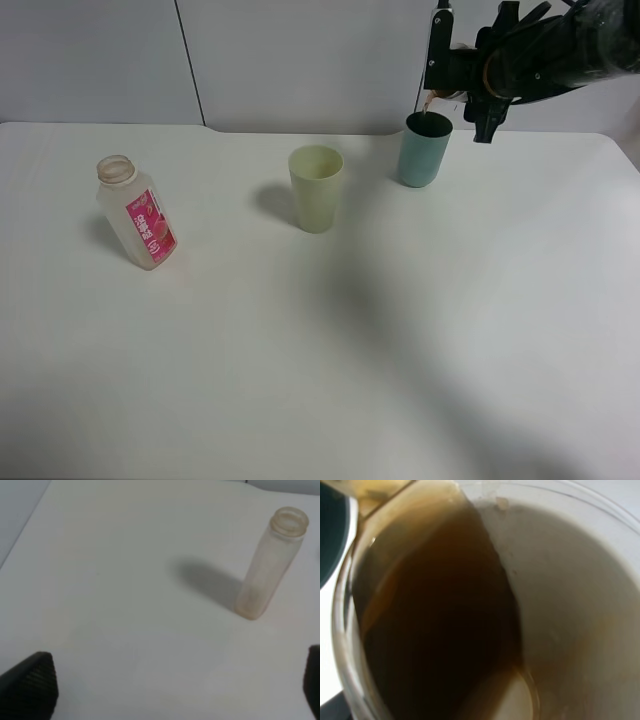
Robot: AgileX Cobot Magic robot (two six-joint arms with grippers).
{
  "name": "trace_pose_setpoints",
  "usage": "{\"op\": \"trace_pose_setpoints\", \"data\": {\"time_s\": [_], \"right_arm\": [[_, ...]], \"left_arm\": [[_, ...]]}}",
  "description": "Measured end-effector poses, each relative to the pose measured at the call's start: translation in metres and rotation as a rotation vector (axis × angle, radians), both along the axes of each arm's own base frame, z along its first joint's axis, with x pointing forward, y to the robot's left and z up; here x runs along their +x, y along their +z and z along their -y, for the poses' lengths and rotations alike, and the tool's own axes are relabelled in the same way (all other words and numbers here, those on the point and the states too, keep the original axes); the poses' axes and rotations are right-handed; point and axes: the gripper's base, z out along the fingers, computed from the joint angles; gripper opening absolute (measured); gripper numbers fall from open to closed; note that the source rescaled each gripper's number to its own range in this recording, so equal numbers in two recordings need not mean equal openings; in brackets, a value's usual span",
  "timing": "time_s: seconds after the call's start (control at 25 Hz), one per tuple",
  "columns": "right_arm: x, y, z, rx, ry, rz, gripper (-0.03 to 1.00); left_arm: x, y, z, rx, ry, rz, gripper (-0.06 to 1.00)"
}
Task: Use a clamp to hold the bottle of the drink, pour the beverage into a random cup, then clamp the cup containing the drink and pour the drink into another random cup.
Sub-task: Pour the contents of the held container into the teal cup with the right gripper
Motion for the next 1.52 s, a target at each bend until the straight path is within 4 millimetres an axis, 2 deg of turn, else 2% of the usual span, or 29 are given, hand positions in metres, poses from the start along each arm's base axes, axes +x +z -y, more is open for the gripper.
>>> {"op": "trace_pose_setpoints", "data": {"time_s": [1.28,1.52], "right_arm": [[0.0,0.0,0.0001,-0.096,0.054,-0.016,0.0],[-0.0015,0.0001,-0.0071,-0.154,0.102,-0.023,0.0]], "left_arm": [[0.0,0.0,0.0,0.0,0.0,0.0,1.0],[0.0,0.0,0.0,0.0,0.0,0.0,1.0]]}}
